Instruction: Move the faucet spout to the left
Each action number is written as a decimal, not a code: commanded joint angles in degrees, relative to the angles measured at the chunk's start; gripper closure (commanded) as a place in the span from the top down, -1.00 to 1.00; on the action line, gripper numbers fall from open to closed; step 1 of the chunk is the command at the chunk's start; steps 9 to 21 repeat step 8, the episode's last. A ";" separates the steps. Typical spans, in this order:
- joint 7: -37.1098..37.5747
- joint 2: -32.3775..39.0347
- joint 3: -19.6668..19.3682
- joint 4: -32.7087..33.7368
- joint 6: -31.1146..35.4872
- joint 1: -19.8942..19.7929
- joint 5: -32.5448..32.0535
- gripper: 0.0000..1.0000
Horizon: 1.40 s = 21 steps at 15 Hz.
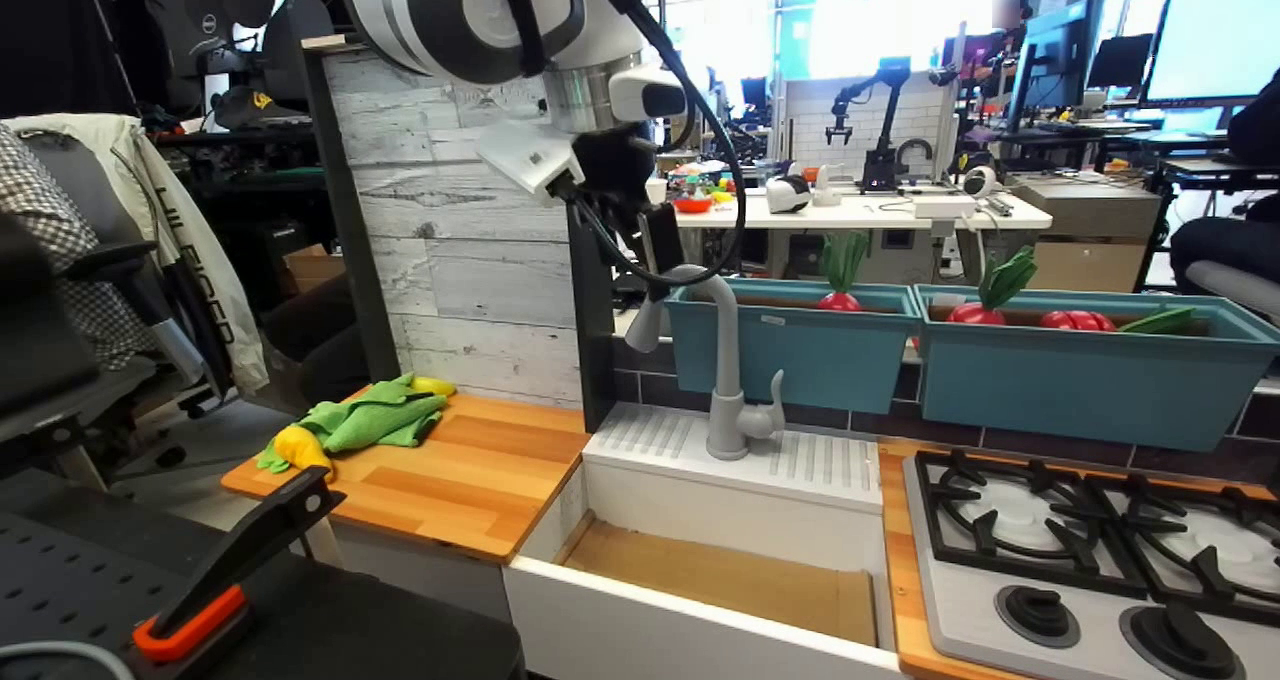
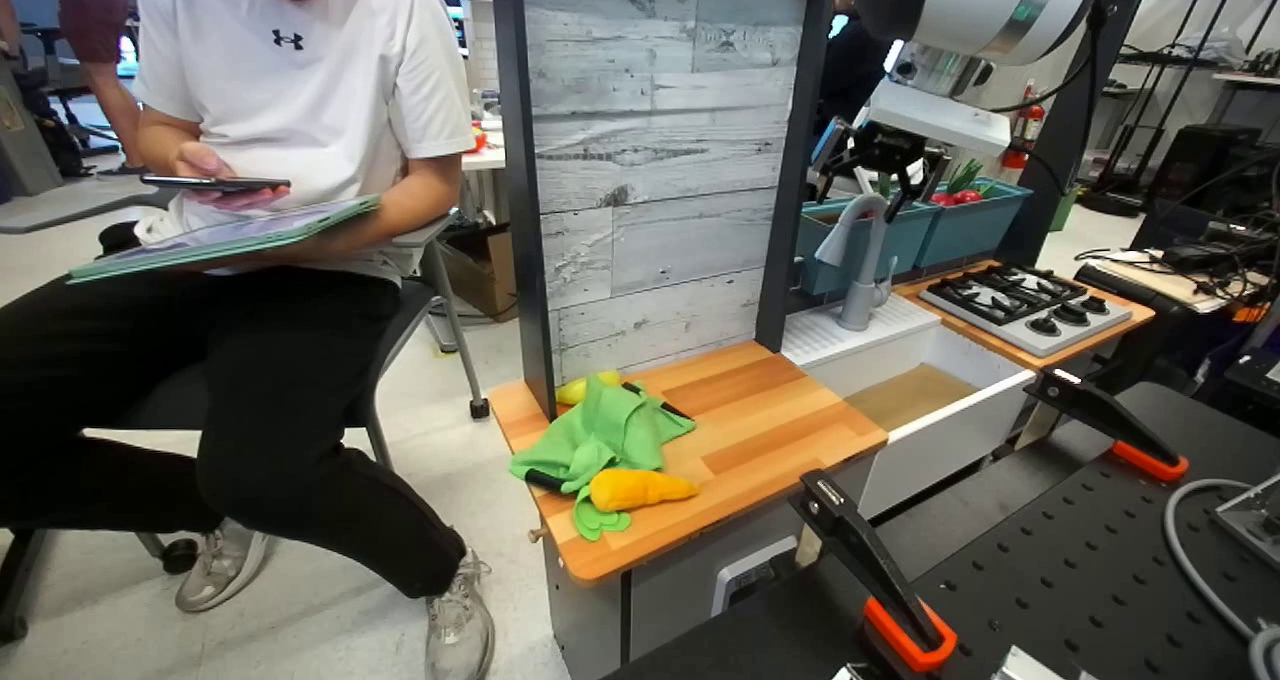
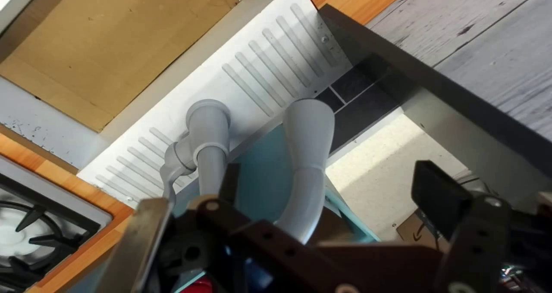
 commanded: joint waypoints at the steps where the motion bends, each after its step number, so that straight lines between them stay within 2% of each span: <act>1: -6.58 -7.33 5.22 -8.83 3.83 -4.48 4.20 1.00; 2: -7.80 -8.41 6.16 -10.18 4.16 -5.30 5.06 1.00; 3: -4.42 -4.20 2.71 -4.86 1.89 -2.13 3.02 1.00; 21: -4.79 -4.42 2.84 -5.42 1.87 -2.25 3.20 1.00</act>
